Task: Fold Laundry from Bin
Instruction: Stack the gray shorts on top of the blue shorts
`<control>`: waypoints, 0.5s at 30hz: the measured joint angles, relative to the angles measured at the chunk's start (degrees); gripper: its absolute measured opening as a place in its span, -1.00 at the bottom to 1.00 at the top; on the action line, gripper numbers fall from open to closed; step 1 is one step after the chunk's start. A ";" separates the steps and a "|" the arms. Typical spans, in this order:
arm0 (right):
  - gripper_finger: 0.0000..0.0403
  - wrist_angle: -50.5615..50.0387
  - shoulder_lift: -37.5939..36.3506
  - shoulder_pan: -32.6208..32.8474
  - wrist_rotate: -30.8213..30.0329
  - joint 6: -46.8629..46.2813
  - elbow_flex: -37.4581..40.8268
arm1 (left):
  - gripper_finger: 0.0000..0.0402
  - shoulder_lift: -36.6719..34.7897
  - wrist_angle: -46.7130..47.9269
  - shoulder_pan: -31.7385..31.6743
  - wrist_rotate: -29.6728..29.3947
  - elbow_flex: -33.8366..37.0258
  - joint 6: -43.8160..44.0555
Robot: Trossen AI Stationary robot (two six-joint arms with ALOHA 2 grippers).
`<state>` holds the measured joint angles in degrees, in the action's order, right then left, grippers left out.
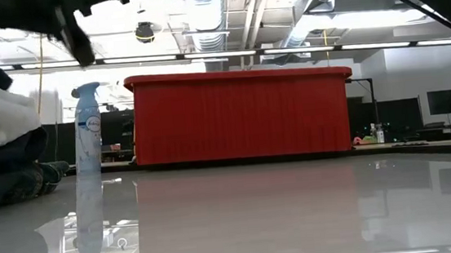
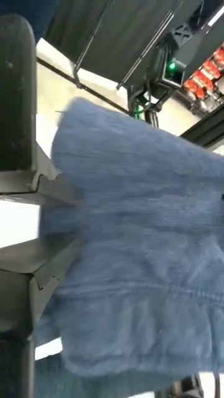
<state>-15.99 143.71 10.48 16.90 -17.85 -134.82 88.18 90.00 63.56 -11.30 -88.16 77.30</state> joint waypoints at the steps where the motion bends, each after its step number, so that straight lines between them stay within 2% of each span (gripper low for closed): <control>1: -0.46 0.03 -0.32 0.00 -0.05 0.20 -0.06 | -0.99 0.00 0.10 0.27 0.95 -0.19 1.03; 6: -0.46 -2.51 -3.80 -0.73 -1.17 4.28 -0.20 | -1.00 0.02 0.10 0.97 1.96 -0.46 3.43; 15: -0.46 -3.96 -7.30 -3.25 -3.38 4.73 -0.22 | -1.00 -1.11 0.00 -2.83 -1.03 -0.46 -0.27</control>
<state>-19.95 136.41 7.23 13.51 -13.13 -135.04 87.07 90.01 60.73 -12.33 -88.62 77.03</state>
